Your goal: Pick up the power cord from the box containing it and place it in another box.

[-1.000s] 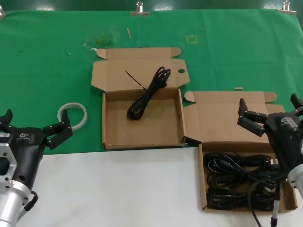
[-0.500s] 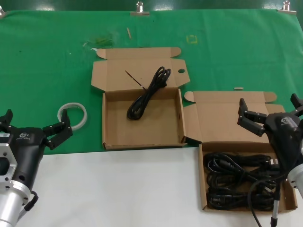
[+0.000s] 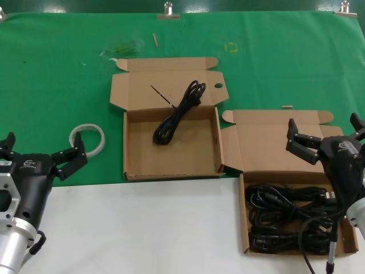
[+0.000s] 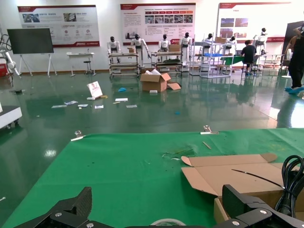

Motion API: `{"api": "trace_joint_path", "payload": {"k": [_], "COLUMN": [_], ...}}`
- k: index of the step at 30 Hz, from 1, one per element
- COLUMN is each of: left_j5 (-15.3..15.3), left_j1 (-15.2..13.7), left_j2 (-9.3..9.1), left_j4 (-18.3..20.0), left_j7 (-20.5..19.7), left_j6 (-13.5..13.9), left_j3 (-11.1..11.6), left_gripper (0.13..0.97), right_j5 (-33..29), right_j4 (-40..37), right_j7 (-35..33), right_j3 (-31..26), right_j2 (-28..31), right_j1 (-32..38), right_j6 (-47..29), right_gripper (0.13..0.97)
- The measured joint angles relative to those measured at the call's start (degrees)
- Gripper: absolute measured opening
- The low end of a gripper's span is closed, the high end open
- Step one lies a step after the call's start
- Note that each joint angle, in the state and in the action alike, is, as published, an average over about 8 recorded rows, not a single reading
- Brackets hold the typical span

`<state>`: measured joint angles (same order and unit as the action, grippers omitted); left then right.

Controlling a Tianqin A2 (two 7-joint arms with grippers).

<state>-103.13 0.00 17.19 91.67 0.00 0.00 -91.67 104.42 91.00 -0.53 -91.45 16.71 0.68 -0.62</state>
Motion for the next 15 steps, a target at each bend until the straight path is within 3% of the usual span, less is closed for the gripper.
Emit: {"api": "trace_joint_path", "payload": {"k": [15], "left_j5": [0.0], "left_j1": [0.0], "left_j2": [0.0], "left_j4": [0.0], "left_j7": [0.0], "left_j6": [0.0], "left_j3": [0.0], "left_gripper": [0.966], "right_j5": [0.0], "right_j4": [0.0], "right_j7": [0.0], "right_j3": [0.0], "right_j2": [0.0], "right_j1": [0.0], "right_j6": [0.0], "right_gripper": [0.966]}}
